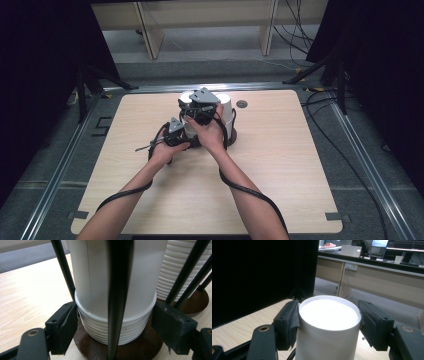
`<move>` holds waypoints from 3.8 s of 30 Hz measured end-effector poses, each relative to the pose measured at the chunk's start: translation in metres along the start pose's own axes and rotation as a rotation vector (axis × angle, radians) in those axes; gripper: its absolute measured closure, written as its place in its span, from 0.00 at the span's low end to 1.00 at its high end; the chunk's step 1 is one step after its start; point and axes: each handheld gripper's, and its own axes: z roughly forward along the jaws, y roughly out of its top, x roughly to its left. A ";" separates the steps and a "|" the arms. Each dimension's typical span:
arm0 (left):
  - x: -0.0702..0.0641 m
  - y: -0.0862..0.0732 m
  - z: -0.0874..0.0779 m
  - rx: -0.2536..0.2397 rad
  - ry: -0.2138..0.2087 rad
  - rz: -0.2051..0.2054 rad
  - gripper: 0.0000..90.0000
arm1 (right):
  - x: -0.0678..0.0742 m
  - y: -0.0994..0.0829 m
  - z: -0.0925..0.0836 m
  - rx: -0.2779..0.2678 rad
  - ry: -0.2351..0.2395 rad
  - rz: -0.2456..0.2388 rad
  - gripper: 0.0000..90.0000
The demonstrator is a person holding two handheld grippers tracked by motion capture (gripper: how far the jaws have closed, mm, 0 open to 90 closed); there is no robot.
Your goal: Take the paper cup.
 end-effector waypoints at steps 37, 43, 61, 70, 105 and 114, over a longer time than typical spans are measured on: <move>0.000 0.006 -0.019 -0.010 0.032 0.004 0.15 | 0.001 0.022 -0.015 -0.059 0.015 0.016 0.40; -0.003 0.008 -0.031 -0.038 0.023 0.000 0.14 | 0.001 0.025 -0.020 -0.070 0.015 -0.008 0.40; -0.012 0.016 -0.068 -0.087 -0.008 0.003 0.14 | 0.004 0.031 -0.043 -0.093 0.059 0.002 0.40; -0.020 0.020 -0.085 -0.103 -0.039 0.036 0.14 | 0.010 0.028 -0.057 -0.092 0.095 0.001 0.40; -0.054 0.000 -0.121 -0.130 -0.152 0.059 0.13 | 0.029 -0.014 -0.089 -0.045 0.205 -0.014 0.40; -0.060 -0.004 -0.122 -0.120 -0.170 0.073 0.13 | 0.032 -0.023 -0.091 -0.050 0.218 -0.025 0.40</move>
